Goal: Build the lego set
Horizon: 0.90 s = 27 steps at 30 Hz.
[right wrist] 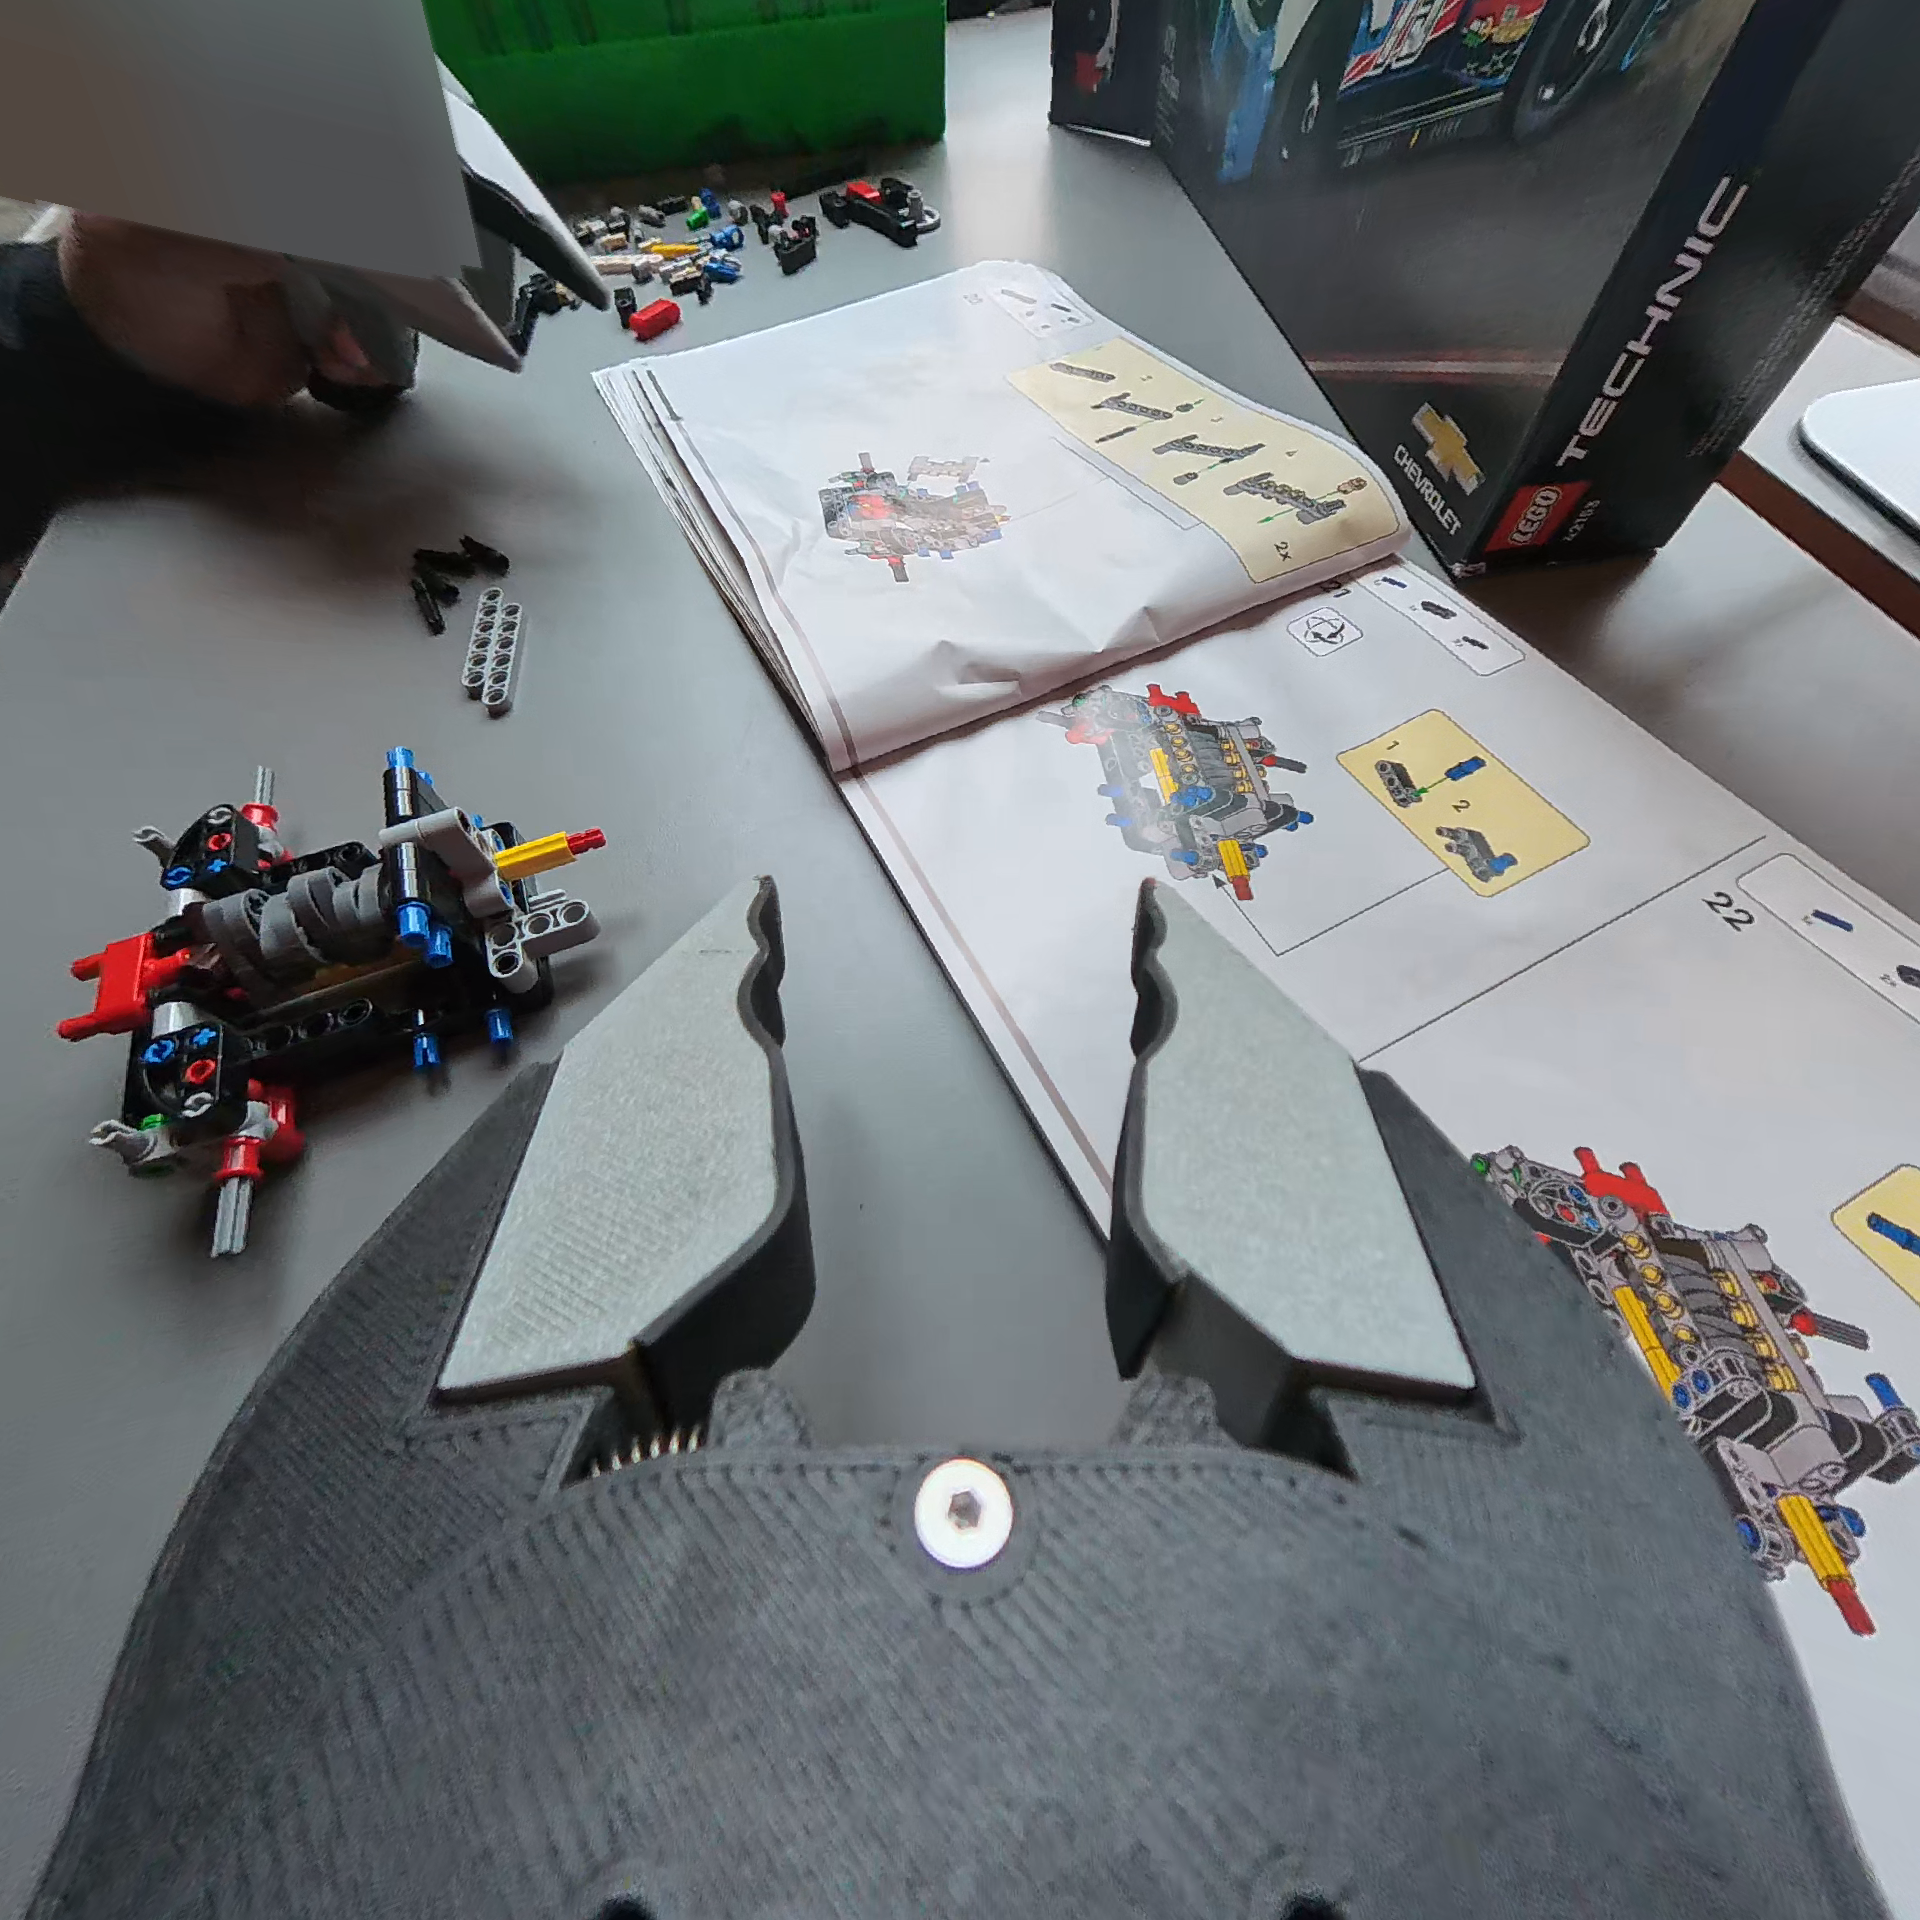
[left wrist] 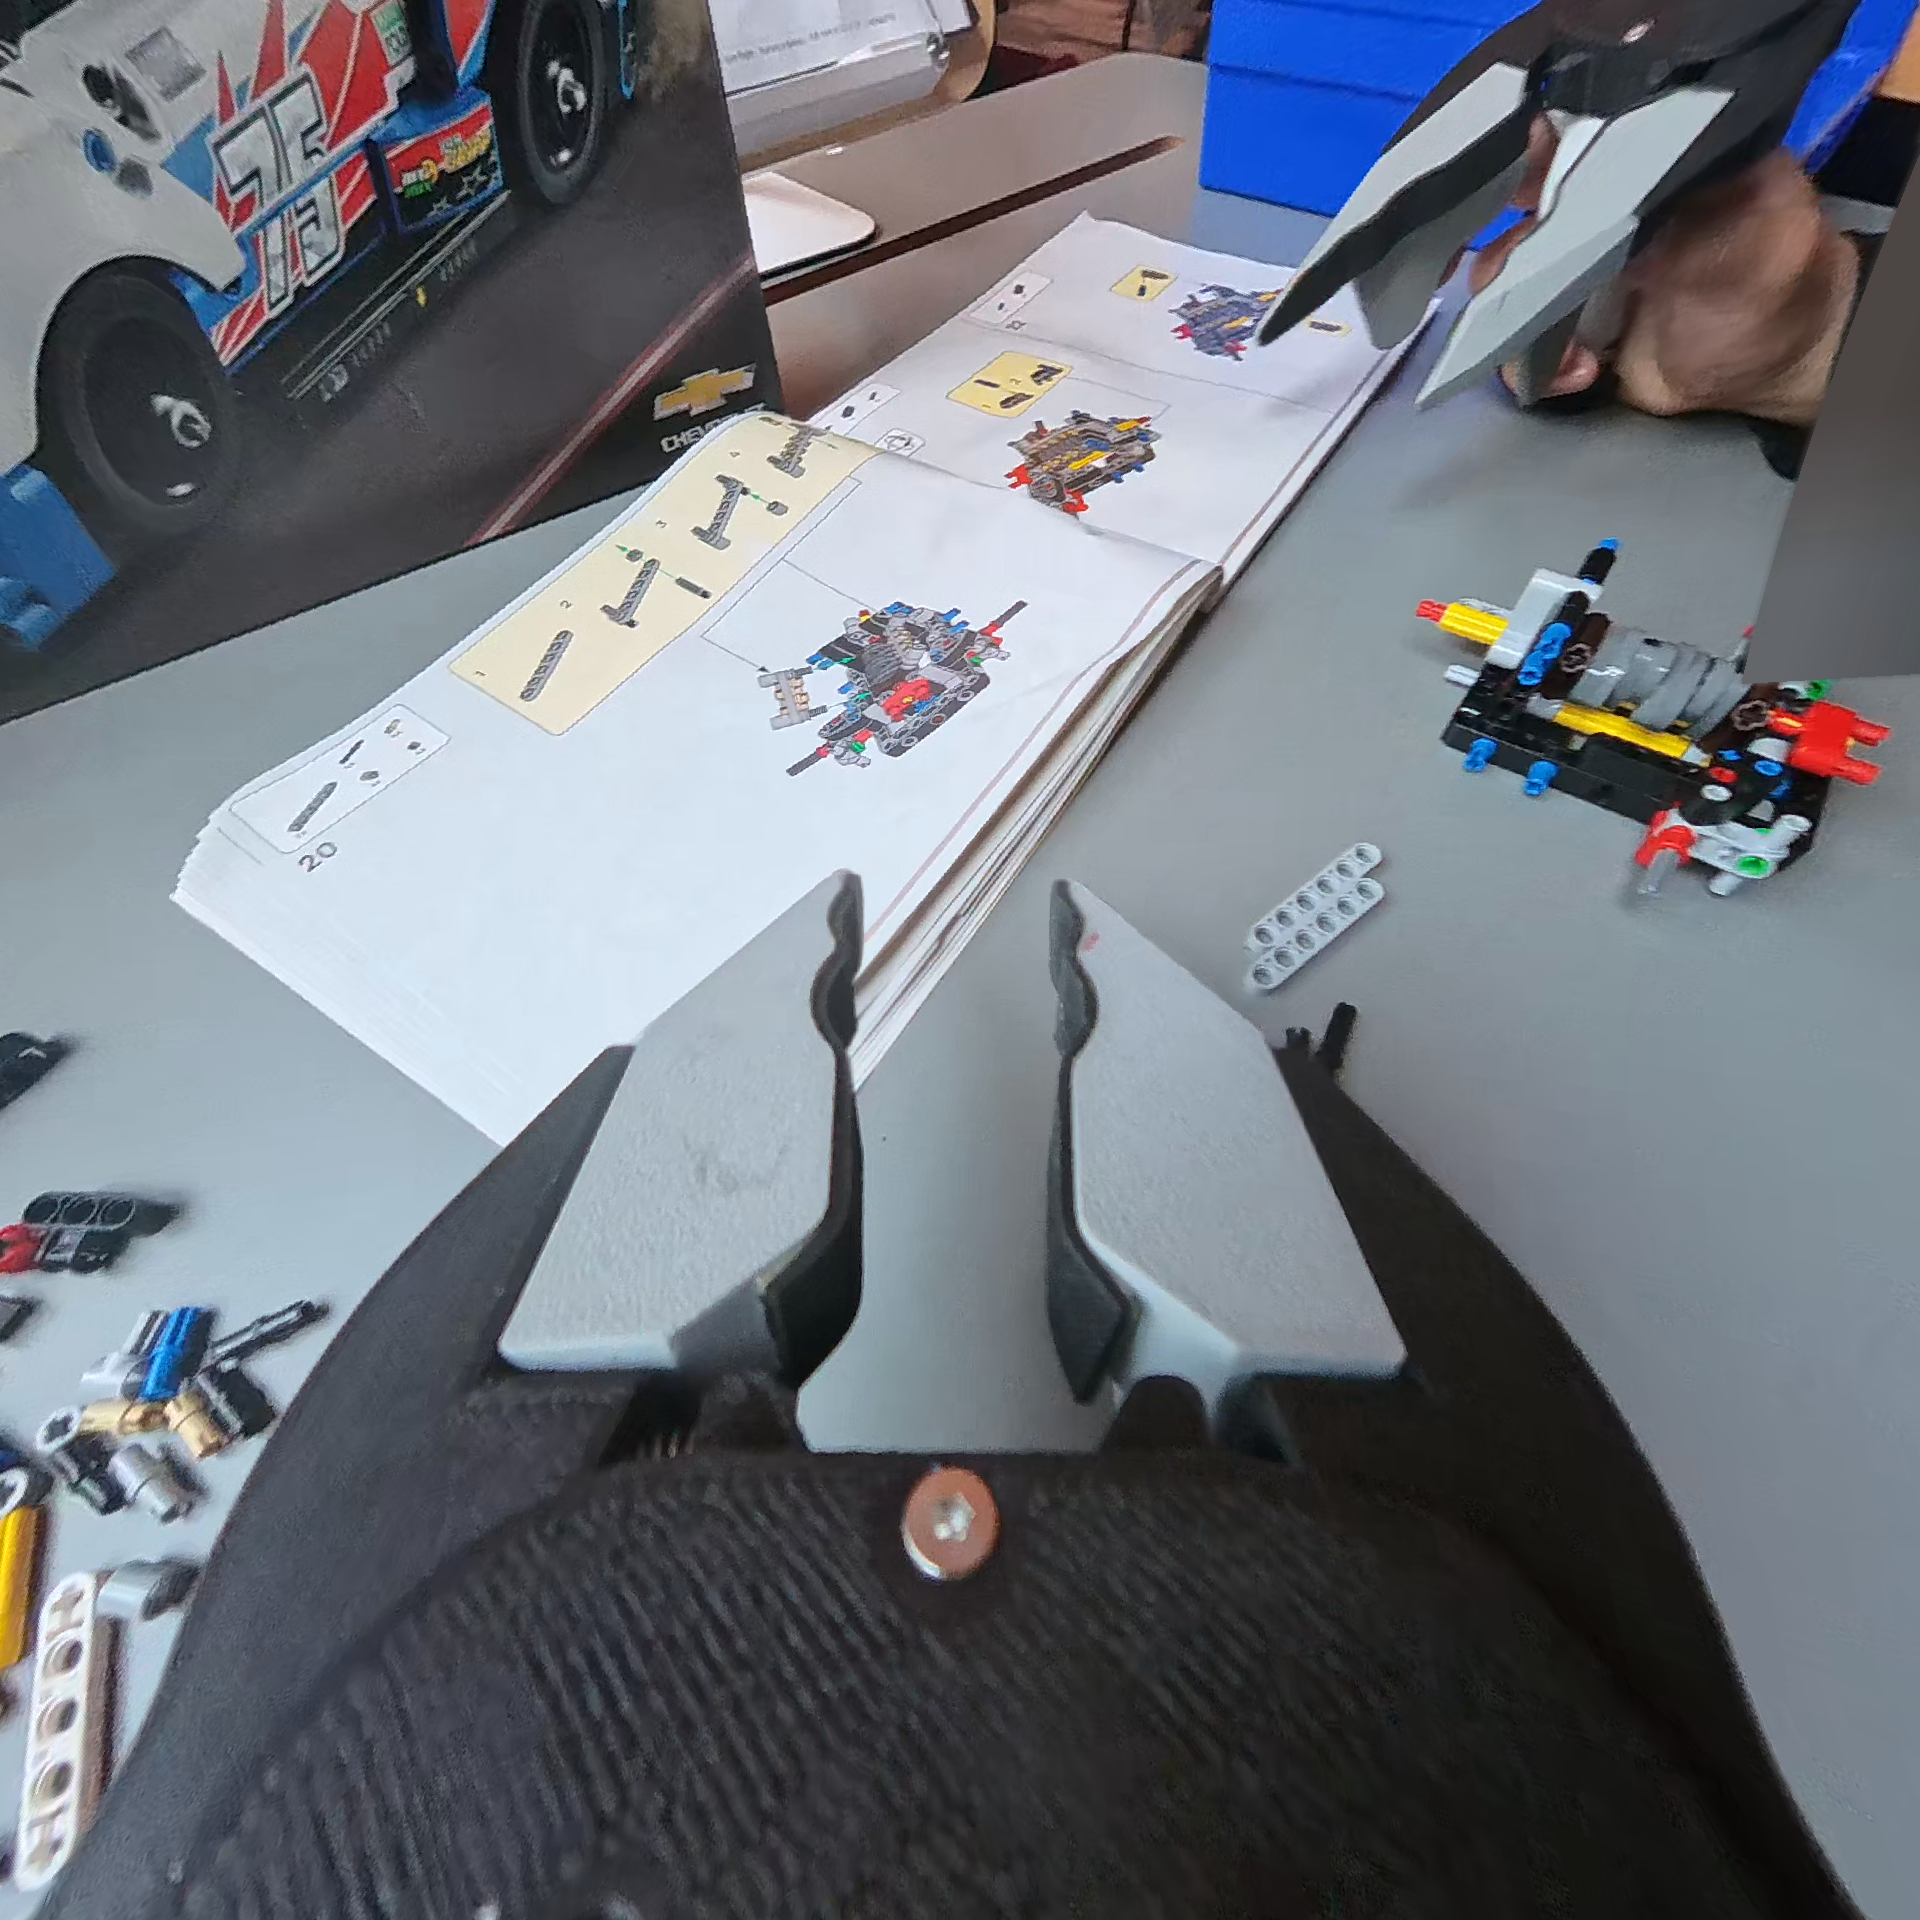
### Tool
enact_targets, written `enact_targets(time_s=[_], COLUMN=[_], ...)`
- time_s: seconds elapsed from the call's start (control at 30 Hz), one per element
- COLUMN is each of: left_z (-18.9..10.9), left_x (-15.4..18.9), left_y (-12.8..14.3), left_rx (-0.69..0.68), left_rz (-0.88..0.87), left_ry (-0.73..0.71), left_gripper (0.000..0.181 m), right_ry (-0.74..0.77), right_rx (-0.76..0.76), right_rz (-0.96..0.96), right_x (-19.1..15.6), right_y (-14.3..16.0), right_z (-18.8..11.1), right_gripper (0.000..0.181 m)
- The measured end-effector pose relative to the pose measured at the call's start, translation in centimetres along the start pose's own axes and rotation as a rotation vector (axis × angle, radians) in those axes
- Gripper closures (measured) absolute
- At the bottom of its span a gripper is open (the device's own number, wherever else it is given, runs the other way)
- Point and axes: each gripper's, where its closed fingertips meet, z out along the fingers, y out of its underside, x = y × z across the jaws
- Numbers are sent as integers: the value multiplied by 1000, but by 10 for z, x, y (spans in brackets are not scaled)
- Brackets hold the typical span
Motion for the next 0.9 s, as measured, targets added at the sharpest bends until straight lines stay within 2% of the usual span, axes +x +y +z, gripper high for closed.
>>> enact_targets(time_s=[0.13,0.2,0.33,0.4,0.47,0.5,0.63,0.9], left_z=[-14,-32,-66,-74,-74,-72,-61,-53], left_x=[-18,-46,-123,-159,-179,-184,-195,-201], left_y=[-4,-9,-3,0,4,8,16,56], left_rx=[11,-31,-261,-336,-399,-434,-529,-848], left_rz=[-56,-88,-48,-32,-45,-67,-61,139], left_ry=[-54,-116,-240,-294,-277,-260,-201,-38], left_gripper=[162,168,169,171,168,163,166,171], right_ry=[2,5,3,2,1,0,-8,-38], right_rx=[1,-8,-23,-31,-34,-33,-22,-31], right_rz=[4,-5,-35,-42,-45,-44,-32,-22], right_x=[1,0,-3,-4,-5,-5,-6,-8], right_y=[0,1,3,4,5,5,4,5], right_z=[0,1,2,3,2,2,1,1], right_gripper=[119,121,127,128,128,129,131,134])
